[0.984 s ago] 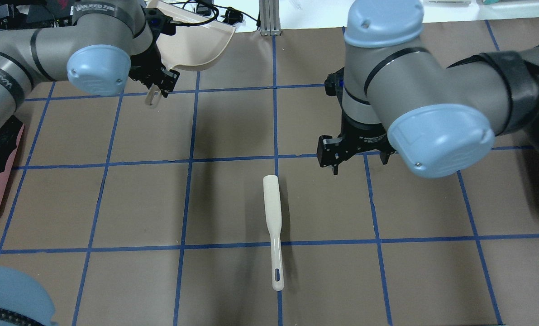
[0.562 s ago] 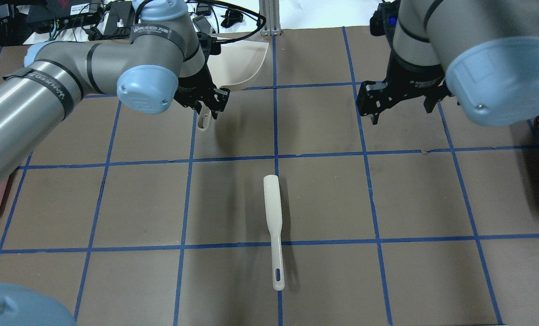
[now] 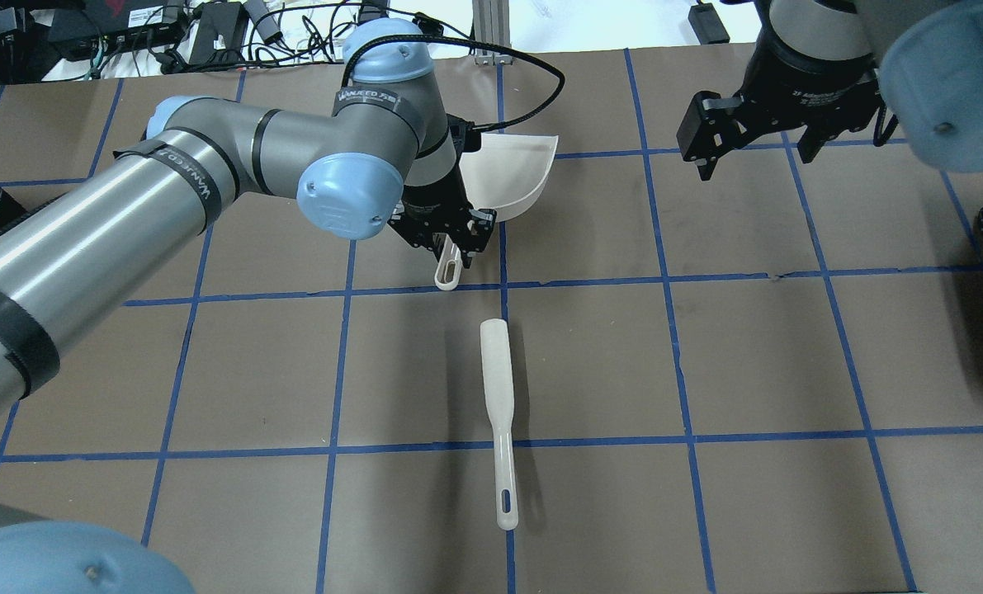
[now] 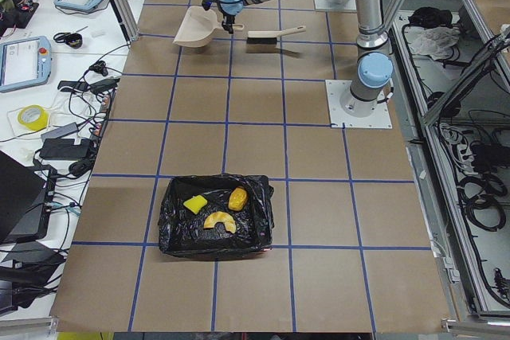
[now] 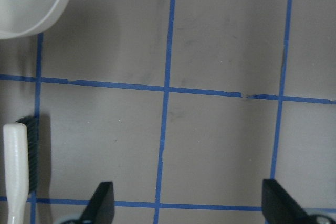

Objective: Sweep and dump trash in nearest bin
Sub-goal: 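Set the dustpan down at the brush handle's end and open the left gripper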

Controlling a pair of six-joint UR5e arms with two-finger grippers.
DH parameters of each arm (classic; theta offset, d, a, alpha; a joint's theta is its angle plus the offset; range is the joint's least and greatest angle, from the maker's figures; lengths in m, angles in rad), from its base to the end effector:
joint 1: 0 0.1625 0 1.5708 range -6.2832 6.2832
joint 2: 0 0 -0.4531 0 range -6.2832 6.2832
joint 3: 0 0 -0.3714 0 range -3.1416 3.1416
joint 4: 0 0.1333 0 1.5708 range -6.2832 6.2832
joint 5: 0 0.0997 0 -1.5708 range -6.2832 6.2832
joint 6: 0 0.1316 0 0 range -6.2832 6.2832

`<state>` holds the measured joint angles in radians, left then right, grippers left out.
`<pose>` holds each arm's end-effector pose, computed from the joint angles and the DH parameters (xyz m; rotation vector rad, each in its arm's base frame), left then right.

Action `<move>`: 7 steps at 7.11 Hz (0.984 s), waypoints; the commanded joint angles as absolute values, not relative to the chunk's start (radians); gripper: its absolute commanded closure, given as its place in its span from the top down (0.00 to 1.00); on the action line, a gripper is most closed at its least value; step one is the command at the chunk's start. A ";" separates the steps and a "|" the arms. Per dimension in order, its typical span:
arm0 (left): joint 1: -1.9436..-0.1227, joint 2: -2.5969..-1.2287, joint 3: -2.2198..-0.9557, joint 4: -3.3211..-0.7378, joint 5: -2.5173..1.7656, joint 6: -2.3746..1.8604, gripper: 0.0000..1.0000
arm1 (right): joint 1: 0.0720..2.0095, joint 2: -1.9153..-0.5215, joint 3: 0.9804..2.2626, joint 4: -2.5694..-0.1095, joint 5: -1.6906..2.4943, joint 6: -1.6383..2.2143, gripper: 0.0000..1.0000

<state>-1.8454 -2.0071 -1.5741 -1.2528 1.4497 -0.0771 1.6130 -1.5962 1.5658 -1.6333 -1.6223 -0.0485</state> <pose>-0.3092 -0.5473 0.2733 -0.2882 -3.0226 -0.2142 0.1463 -0.4654 0.5051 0.1362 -3.0835 0.1432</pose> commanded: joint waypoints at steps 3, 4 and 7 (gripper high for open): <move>-1.905 -2.059 -1.566 -1.244 1.443 -0.202 0.00 | 1.612 -1.594 1.575 -1.646 -1.585 -0.052 1.00; -1.908 -2.062 -1.566 -1.244 1.445 -0.204 0.00 | 1.612 -1.594 1.578 -1.649 -1.586 -0.052 1.00; -1.913 -2.080 -1.565 -1.241 1.445 -0.207 0.00 | 1.612 -1.592 1.580 -1.652 -1.591 -0.058 1.00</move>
<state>-1.9118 -2.0740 -1.5657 -1.2414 1.4449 -0.2054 1.6122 -1.5928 1.5791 -1.6508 -1.5901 -0.0566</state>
